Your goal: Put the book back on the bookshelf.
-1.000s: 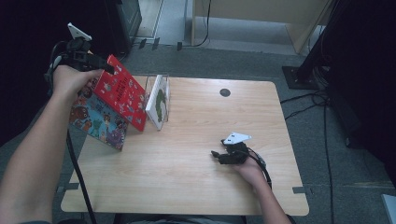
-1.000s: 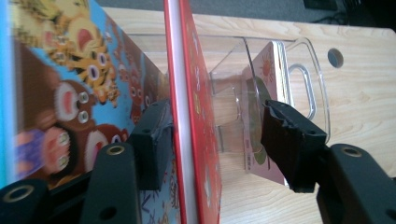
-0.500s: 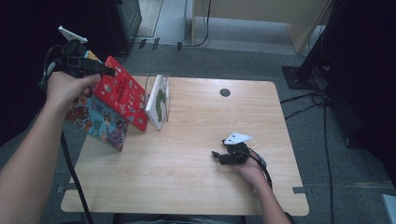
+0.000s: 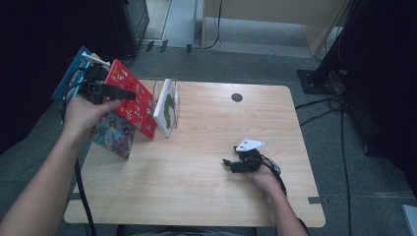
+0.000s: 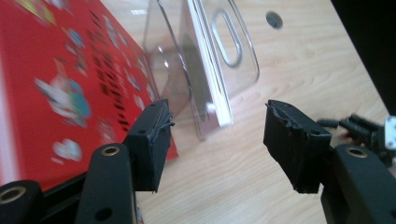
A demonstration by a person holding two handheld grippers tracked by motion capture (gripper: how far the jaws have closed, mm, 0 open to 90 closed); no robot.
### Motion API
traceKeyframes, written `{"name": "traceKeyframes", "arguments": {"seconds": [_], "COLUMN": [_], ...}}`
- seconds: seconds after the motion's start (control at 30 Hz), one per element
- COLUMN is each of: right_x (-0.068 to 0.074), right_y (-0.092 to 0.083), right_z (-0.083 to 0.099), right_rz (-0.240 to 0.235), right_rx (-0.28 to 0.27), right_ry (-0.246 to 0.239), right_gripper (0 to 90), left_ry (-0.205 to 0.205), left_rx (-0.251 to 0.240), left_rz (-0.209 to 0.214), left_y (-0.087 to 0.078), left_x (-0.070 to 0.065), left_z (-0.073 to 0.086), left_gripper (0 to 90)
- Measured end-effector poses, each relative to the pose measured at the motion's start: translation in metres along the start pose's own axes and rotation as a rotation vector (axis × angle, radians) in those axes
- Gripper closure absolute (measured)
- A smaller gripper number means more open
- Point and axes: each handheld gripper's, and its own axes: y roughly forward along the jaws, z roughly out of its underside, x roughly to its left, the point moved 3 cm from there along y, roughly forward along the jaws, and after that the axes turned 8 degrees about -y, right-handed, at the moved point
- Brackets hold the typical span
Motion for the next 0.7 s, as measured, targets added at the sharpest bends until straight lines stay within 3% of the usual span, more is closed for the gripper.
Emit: {"name": "traceKeyframes", "arguments": {"seconds": [0.07, 0.3, 0.43, 0.5, 0.7], "right_x": [-0.001, -0.002, -0.003, -0.003, -0.002], "right_y": [0.001, 0.006, 0.007, 0.008, 0.009], "right_z": [-0.001, -0.005, -0.006, -0.007, -0.008], "right_rz": [0.003, 0.006, 0.004, 0.000, -0.006], "right_rx": [0.000, 0.001, 0.001, 0.000, 0.002], "right_ry": [0.002, 0.008, 0.004, 0.000, -0.001], "right_gripper": [28.8, 29.3, 29.0, 28.7, 28.1], "left_ry": [0.008, 0.041, 0.080, 0.076, 0.075], "left_rx": [0.011, 0.040, 0.019, 0.026, 0.083], "left_rz": [0.023, 0.044, 0.050, 0.075, 0.092], "left_y": [0.008, 0.038, 0.054, 0.062, 0.090], "left_x": [-0.003, -0.010, -0.012, -0.011, -0.006], "left_z": [0.011, 0.049, 0.070, 0.081, 0.110], "left_gripper": [41.1, 40.7, 41.1, 41.3, 40.8]}}
